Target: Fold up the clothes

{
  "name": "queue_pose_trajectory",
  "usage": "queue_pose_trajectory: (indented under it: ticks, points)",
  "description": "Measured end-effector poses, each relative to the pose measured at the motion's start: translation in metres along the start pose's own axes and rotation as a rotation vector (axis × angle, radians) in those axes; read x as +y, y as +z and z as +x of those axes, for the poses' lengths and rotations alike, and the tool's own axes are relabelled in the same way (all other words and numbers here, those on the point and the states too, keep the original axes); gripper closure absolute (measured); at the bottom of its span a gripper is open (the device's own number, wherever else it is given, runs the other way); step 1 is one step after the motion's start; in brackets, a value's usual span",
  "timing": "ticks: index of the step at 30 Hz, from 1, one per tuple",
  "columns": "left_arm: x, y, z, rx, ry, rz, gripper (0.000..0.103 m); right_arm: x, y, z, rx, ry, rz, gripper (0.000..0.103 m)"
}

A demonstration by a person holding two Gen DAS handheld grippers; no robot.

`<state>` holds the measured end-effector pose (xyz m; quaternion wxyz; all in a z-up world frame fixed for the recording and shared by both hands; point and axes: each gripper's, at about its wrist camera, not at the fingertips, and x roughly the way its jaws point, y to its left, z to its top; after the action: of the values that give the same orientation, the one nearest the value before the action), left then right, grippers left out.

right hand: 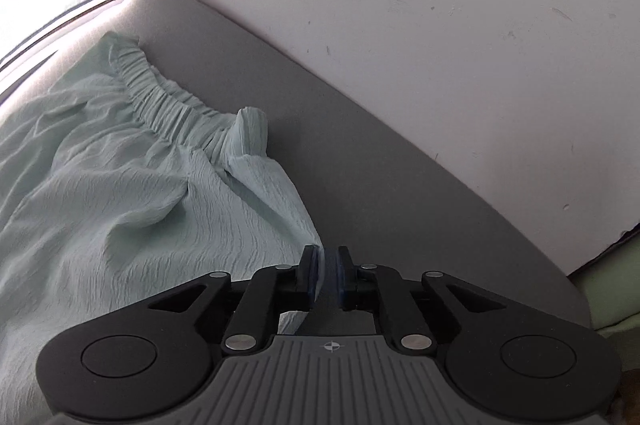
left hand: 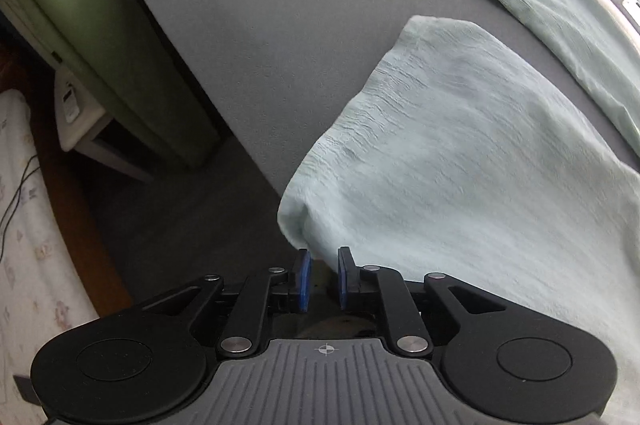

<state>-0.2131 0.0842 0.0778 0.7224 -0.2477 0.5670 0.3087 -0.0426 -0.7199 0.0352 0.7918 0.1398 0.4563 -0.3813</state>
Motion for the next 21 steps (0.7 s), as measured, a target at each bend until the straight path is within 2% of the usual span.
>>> queue_pose_trajectory:
  ticks: [1, 2, 3, 6, 8, 11, 16, 19, 21]
  points:
    - [0.004, 0.000, -0.005, -0.020, -0.016, 0.000, 0.065, 0.002, -0.001, -0.007, -0.021, -0.008, -0.018, 0.073]
    - [0.008, 0.000, -0.012, -0.044, -0.036, -0.004, 0.063, 0.003, -0.002, -0.014, -0.046, -0.004, -0.030, 0.062]
    - [0.013, 0.001, -0.018, -0.072, -0.056, -0.011, 0.059, 0.006, -0.004, -0.021, -0.062, 0.006, -0.040, 0.055]
    - [0.030, 0.013, -0.031, -0.153, -0.082, -0.052, 0.050, 0.020, -0.012, -0.042, -0.083, 0.052, -0.066, 0.055]
    - [0.035, 0.029, -0.028, -0.174, -0.097, -0.067, 0.049, 0.029, -0.017, -0.056, -0.098, 0.083, -0.083, 0.050]
    - [0.036, 0.053, -0.018, -0.191, -0.125, -0.057, 0.049, 0.055, -0.027, -0.068, -0.084, 0.147, -0.118, 0.050]
    - [0.013, 0.100, 0.010, -0.202, -0.131, 0.079, 0.048, 0.119, -0.062, -0.099, -0.055, 0.260, -0.202, 0.050]
    - [-0.002, 0.122, 0.029, -0.164, -0.189, 0.130, 0.048, 0.148, -0.089, -0.127, -0.050, 0.310, -0.251, 0.050]
    - [-0.015, 0.134, 0.043, -0.145, -0.219, 0.187, 0.048, 0.167, -0.109, -0.149, -0.045, 0.339, -0.281, 0.045]
